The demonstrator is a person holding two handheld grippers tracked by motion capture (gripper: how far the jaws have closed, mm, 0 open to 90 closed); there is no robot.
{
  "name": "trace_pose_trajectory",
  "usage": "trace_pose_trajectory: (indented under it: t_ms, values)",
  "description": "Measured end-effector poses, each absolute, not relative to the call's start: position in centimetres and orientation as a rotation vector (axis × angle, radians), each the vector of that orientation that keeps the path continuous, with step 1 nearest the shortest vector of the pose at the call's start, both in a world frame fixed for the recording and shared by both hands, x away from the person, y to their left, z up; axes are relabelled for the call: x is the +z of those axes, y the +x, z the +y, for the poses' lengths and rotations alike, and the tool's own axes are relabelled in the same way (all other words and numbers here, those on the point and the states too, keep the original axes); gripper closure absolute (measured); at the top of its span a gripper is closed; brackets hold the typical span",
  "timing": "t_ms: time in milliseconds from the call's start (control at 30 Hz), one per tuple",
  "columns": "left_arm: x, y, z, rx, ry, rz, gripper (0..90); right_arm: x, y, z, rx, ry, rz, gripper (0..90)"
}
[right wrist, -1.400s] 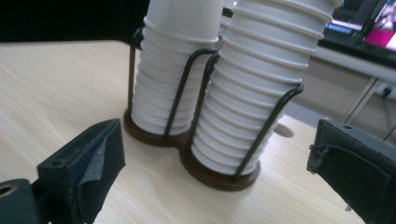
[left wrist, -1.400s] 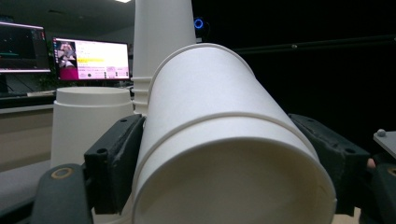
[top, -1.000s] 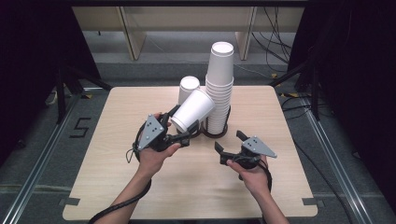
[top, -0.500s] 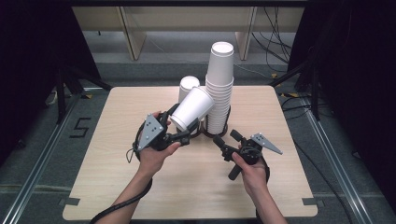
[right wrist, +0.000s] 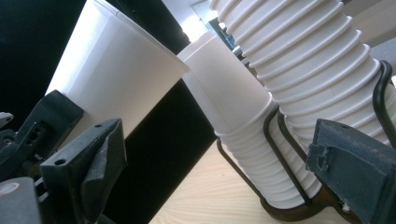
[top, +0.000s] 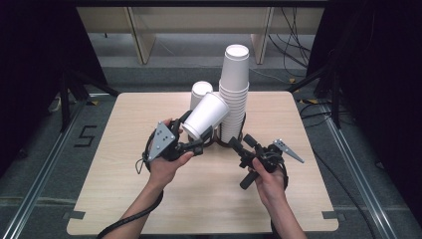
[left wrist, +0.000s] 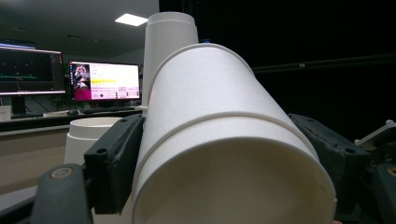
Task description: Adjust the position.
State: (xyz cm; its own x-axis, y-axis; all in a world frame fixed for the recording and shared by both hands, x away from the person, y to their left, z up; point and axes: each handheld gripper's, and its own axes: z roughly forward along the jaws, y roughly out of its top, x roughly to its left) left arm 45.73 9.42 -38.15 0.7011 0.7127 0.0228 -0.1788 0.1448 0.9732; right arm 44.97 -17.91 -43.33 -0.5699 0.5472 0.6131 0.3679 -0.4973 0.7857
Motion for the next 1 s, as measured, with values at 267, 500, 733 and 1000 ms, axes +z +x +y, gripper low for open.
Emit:
trace_pose_trajectory:
  t_ms: [267,500,733,1000]
  values:
    - [-38.2,45.7,9.2,0.691,1.281,0.504,21.3,-43.1,45.0,-17.7,2.244,1.41,1.497,4.7]
    - [-38.2,45.6,9.2,0.706,1.282,0.504,21.3,-42.9,45.1,-17.5,2.295,1.423,1.474,4.7]
    - [-38.1,45.6,9.0,0.708,1.28,0.498,21.3,-42.0,45.3,-16.9,2.343,1.43,1.456,4.8]
    - [-38.3,45.5,8.9,0.715,1.285,0.492,21.2,-41.8,45.5,-16.5,2.349,1.419,1.466,4.7]
